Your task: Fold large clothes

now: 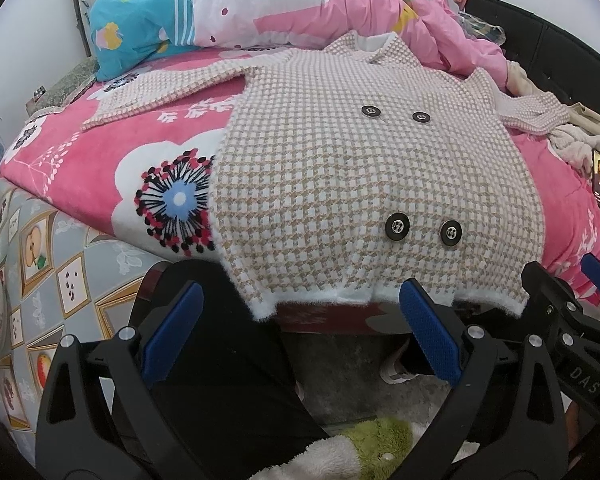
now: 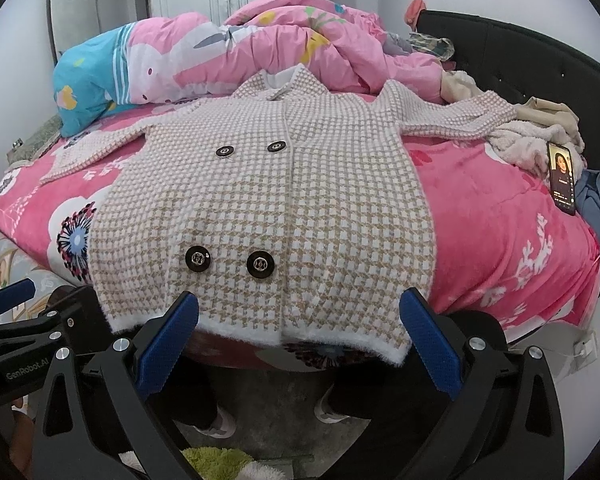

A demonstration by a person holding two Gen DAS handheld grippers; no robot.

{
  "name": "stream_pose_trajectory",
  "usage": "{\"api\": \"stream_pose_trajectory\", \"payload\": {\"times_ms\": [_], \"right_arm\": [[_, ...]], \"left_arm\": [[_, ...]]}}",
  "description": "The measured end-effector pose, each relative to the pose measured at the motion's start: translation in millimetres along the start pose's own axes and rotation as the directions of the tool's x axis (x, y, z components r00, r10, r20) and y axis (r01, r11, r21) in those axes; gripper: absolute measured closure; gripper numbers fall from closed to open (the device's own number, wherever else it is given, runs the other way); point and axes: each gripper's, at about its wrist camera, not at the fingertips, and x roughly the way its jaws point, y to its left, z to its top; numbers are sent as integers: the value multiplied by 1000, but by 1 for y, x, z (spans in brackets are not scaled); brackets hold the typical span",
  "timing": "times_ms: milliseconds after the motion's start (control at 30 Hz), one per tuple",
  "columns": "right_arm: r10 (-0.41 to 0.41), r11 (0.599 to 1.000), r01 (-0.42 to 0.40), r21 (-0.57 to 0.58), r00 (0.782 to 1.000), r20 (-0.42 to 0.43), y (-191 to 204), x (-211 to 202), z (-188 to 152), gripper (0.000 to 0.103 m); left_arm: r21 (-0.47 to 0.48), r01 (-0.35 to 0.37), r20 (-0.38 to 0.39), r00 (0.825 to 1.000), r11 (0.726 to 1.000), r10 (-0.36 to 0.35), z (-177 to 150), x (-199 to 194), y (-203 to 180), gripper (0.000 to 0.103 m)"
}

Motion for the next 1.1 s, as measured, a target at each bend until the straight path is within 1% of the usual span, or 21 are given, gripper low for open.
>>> {"api": "stream_pose_trajectory", "payload": {"times_ms": [367,633,1100], "right_arm": [[-33,999,32,-8,999,-2,4,1,2,5],[-50,999,50,-8,999,-8,6,6,4,5],[-63,998,63,-16,998,-6,5,19,20,5]], "left_arm": [[-1,5,6,1000,1000,-5,3,-2,2,8],[-10,1,2,1000,1000,-1,10,5,7,8],[-14,-10,-6,1000,1000,10,27,20,9,8]]}}
